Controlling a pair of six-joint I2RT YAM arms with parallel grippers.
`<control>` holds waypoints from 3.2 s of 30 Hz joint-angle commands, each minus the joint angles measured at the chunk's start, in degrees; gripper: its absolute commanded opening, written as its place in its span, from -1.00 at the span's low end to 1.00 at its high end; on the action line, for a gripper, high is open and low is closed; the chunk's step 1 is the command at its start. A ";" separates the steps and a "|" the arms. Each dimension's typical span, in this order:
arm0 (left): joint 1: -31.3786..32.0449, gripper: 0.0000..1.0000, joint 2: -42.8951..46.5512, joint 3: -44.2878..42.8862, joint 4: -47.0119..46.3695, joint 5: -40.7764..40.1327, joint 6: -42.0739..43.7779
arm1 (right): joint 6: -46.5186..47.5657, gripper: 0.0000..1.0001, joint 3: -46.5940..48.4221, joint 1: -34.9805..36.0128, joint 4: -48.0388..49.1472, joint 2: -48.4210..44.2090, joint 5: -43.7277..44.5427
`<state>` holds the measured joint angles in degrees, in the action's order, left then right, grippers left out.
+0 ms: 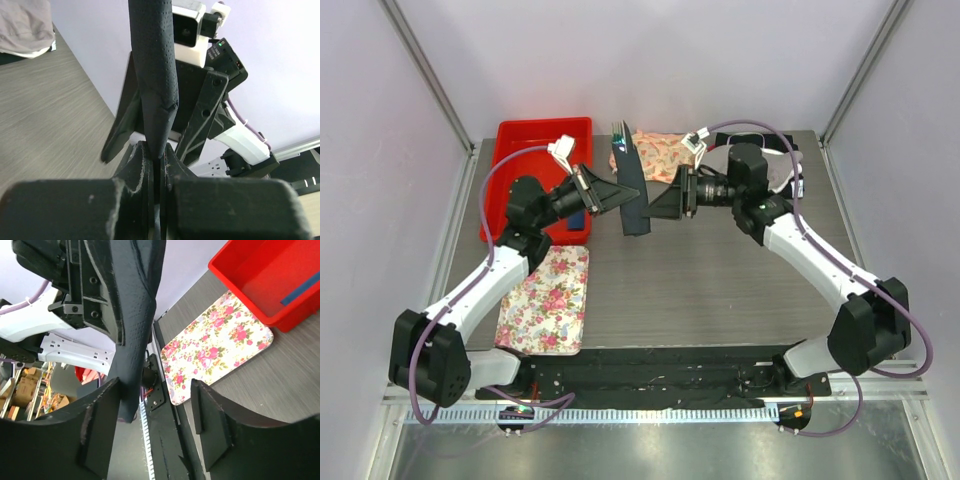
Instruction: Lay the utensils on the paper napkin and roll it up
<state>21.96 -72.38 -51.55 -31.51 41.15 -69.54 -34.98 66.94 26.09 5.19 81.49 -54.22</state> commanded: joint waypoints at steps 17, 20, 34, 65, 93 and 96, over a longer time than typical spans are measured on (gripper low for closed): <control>-0.42 -1.00 0.75 -1.01 -6.11 1.04 1.16 | -0.44 -0.98 2.15 1.42 1.75 -2.57 -5.46; -0.42 -1.00 0.84 -0.57 -6.37 1.30 1.16 | -0.26 -0.90 2.58 1.25 1.32 -2.57 -5.20; -0.25 -1.00 2.51 3.74 -6.99 3.94 1.95 | -2.46 0.01 9.00 -2.09 0.79 0.86 -4.32; -6.21 -1.00 0.49 -0.65 7.94 8.06 10.11 | -1.49 0.99 8.04 -4.02 0.88 3.23 -0.89; -31.27 -1.00 -43.28 -46.96 62.62 6.40 55.74 | 6.51 0.99 7.68 -8.24 -7.56 5.61 -3.79; -31.27 -1.00 -46.53 -48.90 64.11 5.35 57.32 | 6.59 0.99 7.42 -8.24 -7.83 6.13 -3.88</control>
<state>-8.78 -116.71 -95.92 31.66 46.13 -14.22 -29.85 74.28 17.93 -3.07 87.39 -57.19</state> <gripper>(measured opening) 0.046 0.996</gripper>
